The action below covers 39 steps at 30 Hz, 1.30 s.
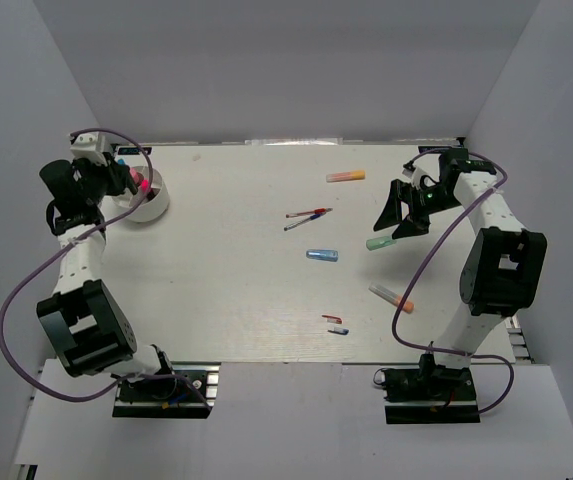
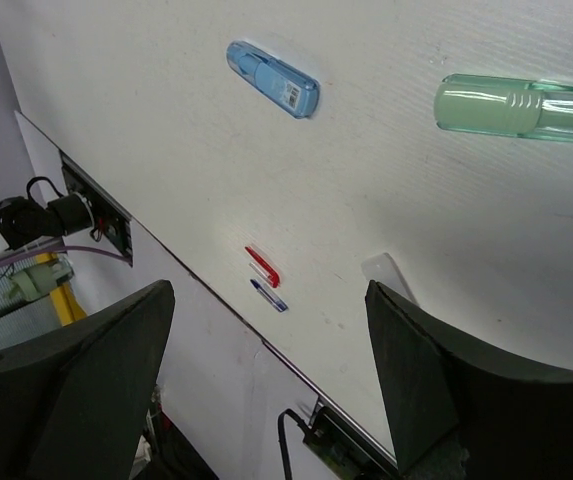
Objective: Sort the stationery into containers
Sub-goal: Place the stationery into the container
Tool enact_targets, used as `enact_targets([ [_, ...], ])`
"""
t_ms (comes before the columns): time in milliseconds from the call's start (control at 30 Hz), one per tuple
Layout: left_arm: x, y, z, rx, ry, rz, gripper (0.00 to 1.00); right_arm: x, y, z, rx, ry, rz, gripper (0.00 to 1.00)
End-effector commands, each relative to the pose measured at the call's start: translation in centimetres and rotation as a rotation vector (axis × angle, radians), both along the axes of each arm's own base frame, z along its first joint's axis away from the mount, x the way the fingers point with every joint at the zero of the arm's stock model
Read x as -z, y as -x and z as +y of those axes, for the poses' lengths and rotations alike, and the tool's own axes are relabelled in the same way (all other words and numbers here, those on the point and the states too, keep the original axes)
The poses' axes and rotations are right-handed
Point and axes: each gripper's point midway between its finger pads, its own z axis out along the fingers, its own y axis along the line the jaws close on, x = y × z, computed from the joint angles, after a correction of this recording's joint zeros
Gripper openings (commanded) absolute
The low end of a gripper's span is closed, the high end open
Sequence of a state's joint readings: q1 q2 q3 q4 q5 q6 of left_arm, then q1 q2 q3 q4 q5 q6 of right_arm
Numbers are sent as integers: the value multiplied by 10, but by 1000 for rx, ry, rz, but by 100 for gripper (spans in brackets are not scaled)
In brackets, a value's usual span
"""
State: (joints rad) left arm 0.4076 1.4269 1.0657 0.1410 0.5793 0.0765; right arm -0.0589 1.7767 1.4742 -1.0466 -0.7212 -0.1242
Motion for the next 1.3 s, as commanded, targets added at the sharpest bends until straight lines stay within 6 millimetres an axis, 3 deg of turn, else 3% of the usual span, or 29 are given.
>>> enact_targets([
  [0,-17,-7,9,-14,-70,-77,0,-4,3,5,-17,-43,2,83],
  [667,24,-43,23,5,-46,4,4,2,5,3,-23,-38,7,82],
  [967,36,-42,11,52,-40,0,8,2,10,6,-43,-59,4,81],
  [1033,40,-40,10,57,-37,3,12,1,10,6,-44,-63,1,82],
  [1167,44,-39,5,74,-56,0,31,5,10,3,-53,-32,-4,80],
  [1267,45,-37,4,81,-77,-7,33,13,12,-4,-76,14,-20,76],
])
